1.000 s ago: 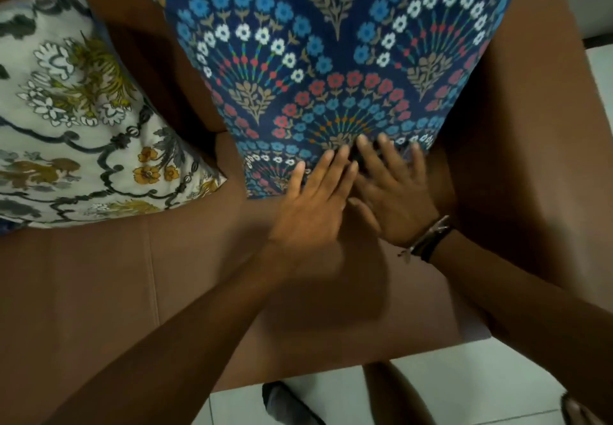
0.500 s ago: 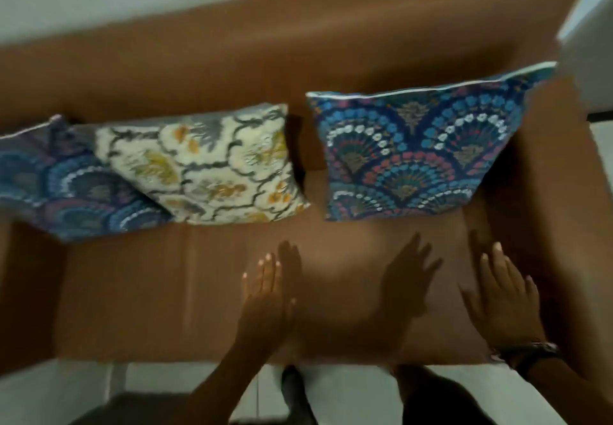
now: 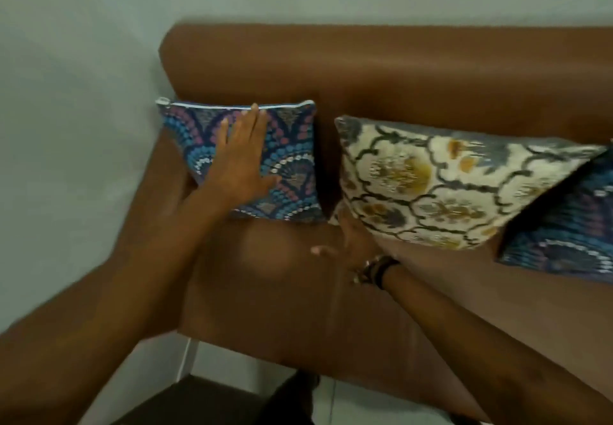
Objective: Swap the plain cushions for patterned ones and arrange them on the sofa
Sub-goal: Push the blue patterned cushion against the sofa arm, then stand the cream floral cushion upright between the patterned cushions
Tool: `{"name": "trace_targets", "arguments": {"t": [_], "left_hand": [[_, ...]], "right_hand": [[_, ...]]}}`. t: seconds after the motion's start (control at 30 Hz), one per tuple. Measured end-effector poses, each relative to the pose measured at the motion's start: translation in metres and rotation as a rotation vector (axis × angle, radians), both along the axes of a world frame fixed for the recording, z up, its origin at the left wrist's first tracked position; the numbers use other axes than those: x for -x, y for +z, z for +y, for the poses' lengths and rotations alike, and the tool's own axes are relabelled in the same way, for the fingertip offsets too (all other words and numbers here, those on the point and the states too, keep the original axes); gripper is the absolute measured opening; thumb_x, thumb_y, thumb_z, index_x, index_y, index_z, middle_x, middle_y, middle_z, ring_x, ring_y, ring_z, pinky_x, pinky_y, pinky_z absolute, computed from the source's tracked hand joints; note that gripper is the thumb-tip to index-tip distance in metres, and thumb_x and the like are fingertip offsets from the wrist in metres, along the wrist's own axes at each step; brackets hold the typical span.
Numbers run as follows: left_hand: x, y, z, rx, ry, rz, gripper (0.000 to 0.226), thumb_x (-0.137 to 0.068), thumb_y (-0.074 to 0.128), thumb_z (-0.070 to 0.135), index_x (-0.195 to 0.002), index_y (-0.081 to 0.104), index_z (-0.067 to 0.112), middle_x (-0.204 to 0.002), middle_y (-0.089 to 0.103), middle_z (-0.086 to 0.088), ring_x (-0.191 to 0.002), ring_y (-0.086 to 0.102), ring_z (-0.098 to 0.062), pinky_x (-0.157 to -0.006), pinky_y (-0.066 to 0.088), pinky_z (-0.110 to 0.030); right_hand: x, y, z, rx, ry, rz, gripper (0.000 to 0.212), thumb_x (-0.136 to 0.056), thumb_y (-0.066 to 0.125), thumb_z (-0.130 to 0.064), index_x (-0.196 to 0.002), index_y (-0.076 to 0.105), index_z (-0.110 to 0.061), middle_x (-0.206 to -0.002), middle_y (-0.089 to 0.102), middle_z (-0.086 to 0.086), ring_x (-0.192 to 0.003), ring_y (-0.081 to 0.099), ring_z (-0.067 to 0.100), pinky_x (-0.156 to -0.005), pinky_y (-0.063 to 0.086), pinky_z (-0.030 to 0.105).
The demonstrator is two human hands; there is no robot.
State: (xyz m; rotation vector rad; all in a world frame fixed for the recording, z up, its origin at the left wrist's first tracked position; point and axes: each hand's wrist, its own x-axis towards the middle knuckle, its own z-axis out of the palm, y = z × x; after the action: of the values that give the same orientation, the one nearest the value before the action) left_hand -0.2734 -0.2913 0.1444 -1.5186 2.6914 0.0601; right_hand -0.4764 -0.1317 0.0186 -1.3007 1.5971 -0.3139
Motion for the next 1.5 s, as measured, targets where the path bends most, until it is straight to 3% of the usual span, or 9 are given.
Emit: {"name": "trace_targets", "arguments": {"t": [0.17, 0.27, 0.47, 0.57, 0.67, 0.93, 1.1, 1.3, 1.5], "left_hand": [[-0.065, -0.029, -0.117, -0.173, -0.074, -0.294, 0.144, -0.059, 0.080, 0.068, -0.157, -0.006, 0.006, -0.166, 0.005, -0.019, -0.153, 0.005, -0.035, -0.122, 0.001, -0.059], [-0.080, -0.049, -0.139, -0.131, -0.140, -0.247, 0.144, -0.053, 0.086, 0.064, -0.157, 0.006, 0.004, -0.157, 0.024, -0.024, -0.147, 0.021, -0.040, -0.121, 0.008, -0.061], [-0.095, -0.056, -0.137, -0.049, -0.110, 0.054, 0.082, -0.060, 0.091, 0.042, -0.120, 0.052, 0.001, -0.116, 0.054, -0.021, -0.108, 0.051, -0.038, -0.094, 0.038, -0.047], [-0.121, -0.046, -0.131, -0.240, -0.045, 0.404, 0.074, -0.059, 0.086, 0.047, -0.107, 0.059, -0.003, -0.110, 0.063, -0.020, -0.105, 0.060, -0.034, -0.090, 0.048, -0.047], [-0.137, -0.042, -0.125, -0.458, -0.018, 0.658, 0.075, -0.062, 0.090, 0.037, -0.120, 0.060, -0.001, -0.120, 0.067, -0.016, -0.113, 0.064, -0.027, -0.093, 0.053, -0.049], [-0.143, -0.059, -0.136, -0.435, 0.213, 0.628, 0.097, -0.053, 0.082, 0.056, -0.125, 0.053, -0.002, -0.127, 0.061, -0.019, -0.119, 0.059, -0.031, -0.096, 0.050, -0.052], [-0.141, -0.054, -0.134, -0.445, 0.234, 0.606, 0.086, -0.058, 0.091, 0.038, -0.125, 0.056, -0.002, -0.126, 0.063, -0.018, -0.117, 0.061, -0.030, -0.095, 0.052, -0.052], [-0.132, -0.045, -0.102, -0.261, 0.316, 0.543, 0.109, -0.071, 0.085, 0.038, -0.153, 0.024, 0.000, -0.158, 0.030, -0.019, -0.146, 0.031, -0.034, -0.118, 0.030, -0.054], [-0.034, -0.045, 0.022, 0.003, -0.236, 0.525, 0.084, -0.075, 0.067, 0.023, -0.150, 0.032, 0.003, -0.159, 0.030, -0.018, -0.149, 0.024, -0.030, -0.123, 0.015, -0.053]], "right_hand": [[-0.077, -0.049, -0.117, -0.068, -0.521, -0.202, 0.145, -0.037, 0.083, -0.073, -0.154, 0.012, -0.026, -0.161, 0.025, 0.004, -0.146, 0.029, 0.031, -0.116, 0.034, 0.051], [-0.081, -0.074, -0.149, 0.009, -0.498, -0.244, 0.108, -0.045, 0.090, -0.056, -0.138, 0.041, -0.027, -0.145, 0.051, 0.003, -0.133, 0.048, 0.030, -0.108, 0.043, 0.052], [-0.108, -0.062, -0.138, 0.253, -0.817, -0.226, 0.057, -0.066, 0.089, -0.023, -0.116, 0.061, -0.020, -0.117, 0.067, -0.003, -0.107, 0.063, 0.018, -0.095, 0.054, 0.039], [-0.089, -0.014, -0.126, 0.445, -0.755, -0.123, 0.056, -0.064, 0.086, -0.033, -0.113, 0.063, -0.018, -0.109, 0.071, -0.003, -0.098, 0.067, 0.010, -0.084, 0.055, 0.026], [-0.070, 0.025, -0.142, 0.490, -0.546, 0.063, 0.051, -0.065, 0.081, -0.044, -0.101, 0.062, -0.015, -0.101, 0.073, 0.007, -0.093, 0.069, 0.026, -0.079, 0.056, 0.045], [-0.065, 0.031, -0.182, 0.612, -0.312, 0.269, 0.047, -0.077, 0.076, -0.046, -0.103, 0.065, -0.009, -0.099, 0.072, 0.014, -0.094, 0.066, 0.038, -0.076, 0.051, 0.054], [-0.065, 0.021, -0.184, 0.581, -0.252, 0.335, 0.051, -0.078, 0.071, -0.054, -0.103, 0.062, -0.010, -0.094, 0.067, 0.011, -0.092, 0.061, 0.037, -0.077, 0.043, 0.044], [-0.051, 0.033, -0.151, 0.525, -0.263, 0.357, 0.096, -0.075, 0.059, -0.074, -0.149, 0.032, -0.019, -0.145, 0.046, 0.008, -0.136, 0.038, 0.027, -0.109, 0.028, 0.048], [0.018, 0.024, -0.017, 0.841, -0.572, 0.475, 0.041, -0.089, 0.063, -0.052, -0.109, 0.061, -0.016, -0.112, 0.059, 0.001, -0.109, 0.054, 0.023, -0.095, 0.039, 0.031]]}}
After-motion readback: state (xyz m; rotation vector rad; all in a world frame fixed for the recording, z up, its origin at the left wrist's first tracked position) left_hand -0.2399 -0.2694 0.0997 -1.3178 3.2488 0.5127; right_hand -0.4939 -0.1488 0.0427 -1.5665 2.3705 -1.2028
